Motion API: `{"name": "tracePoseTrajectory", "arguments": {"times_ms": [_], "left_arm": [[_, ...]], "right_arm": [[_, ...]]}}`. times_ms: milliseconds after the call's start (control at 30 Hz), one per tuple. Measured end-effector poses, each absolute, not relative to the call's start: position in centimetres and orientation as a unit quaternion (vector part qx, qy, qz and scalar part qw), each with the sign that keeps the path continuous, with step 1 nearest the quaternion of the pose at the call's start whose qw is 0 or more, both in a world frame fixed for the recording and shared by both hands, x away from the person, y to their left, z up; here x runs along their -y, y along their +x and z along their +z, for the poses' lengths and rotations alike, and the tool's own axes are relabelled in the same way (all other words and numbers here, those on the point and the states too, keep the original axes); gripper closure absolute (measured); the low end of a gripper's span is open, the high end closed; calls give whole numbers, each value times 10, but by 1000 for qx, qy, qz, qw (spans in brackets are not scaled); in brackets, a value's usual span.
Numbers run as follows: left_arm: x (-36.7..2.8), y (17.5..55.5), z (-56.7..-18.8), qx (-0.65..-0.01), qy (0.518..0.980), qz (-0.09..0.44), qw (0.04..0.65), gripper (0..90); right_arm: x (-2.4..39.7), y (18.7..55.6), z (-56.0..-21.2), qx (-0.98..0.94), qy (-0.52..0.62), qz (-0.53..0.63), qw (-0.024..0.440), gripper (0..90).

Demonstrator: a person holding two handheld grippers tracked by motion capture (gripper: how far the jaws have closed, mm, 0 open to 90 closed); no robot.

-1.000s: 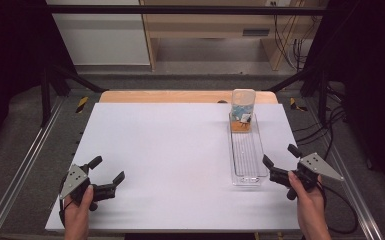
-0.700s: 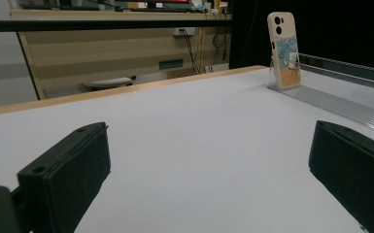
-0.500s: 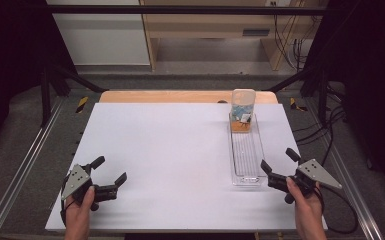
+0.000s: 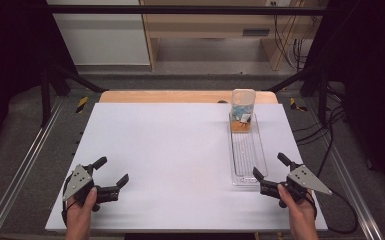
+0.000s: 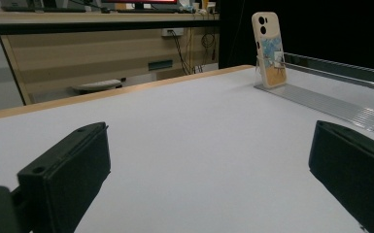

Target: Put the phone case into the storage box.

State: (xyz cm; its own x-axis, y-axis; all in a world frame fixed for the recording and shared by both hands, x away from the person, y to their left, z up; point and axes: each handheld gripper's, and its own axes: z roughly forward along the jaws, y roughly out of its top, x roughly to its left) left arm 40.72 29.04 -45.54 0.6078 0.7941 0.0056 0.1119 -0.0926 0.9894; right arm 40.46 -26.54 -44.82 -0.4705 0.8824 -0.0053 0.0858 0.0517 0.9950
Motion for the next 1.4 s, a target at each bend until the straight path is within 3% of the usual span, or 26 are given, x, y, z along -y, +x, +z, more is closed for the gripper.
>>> {"name": "tracePoseTrajectory", "arguments": {"times_ms": [800, 1400], "left_arm": [[-287, 406, -454, -326, 684, 280, 590, 13], [-281, 404, -454, -320, 689, 274, 589, 13]], "right_arm": [[246, 416, -460, -655, 349, 564, 361, 26], [239, 422, -465, -679, 332, 565, 331, 24]]}}
